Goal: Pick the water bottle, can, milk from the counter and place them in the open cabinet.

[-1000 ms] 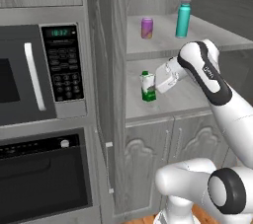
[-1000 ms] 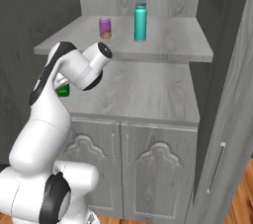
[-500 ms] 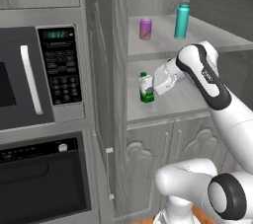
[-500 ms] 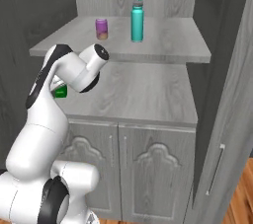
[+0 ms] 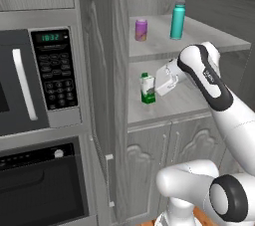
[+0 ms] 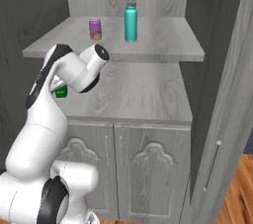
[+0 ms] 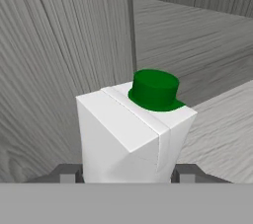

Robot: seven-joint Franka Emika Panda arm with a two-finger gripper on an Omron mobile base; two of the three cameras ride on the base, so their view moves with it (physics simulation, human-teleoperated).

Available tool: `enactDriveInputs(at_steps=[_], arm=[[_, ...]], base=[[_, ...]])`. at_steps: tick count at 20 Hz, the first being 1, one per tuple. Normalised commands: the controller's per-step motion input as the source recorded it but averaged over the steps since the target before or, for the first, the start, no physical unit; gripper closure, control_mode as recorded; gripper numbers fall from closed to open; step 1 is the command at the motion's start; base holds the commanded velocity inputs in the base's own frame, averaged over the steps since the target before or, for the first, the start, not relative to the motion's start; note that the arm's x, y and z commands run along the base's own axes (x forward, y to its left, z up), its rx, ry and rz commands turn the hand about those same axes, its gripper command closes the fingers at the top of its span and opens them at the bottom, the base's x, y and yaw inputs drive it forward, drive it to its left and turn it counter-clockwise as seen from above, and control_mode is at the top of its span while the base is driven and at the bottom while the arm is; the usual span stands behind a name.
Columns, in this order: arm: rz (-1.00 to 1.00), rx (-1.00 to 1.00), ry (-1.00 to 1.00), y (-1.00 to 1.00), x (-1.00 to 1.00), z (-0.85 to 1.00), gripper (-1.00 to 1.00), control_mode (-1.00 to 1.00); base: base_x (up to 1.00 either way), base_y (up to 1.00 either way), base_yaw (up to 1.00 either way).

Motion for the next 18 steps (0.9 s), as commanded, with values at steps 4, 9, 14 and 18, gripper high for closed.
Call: enactDriveInputs(at_steps=[4, 9, 14, 18], arm=[[0.0, 0.0, 0.0, 0.0, 0.0, 0.0, 1.0, 1.0], [0.0, 0.0, 0.0, 0.0, 0.0, 0.0, 1.0, 1.0], [0.0, 0.0, 0.0, 0.0, 0.0, 0.0, 1.0, -1.0], [0.0, -0.03, 0.0, 0.14, 0.0, 0.19, 1.0, -1.0]], base=[[0.0, 0.0, 0.0], [0.0, 0.0, 0.0], [0.0, 0.0, 0.0], [0.0, 0.0, 0.0]])
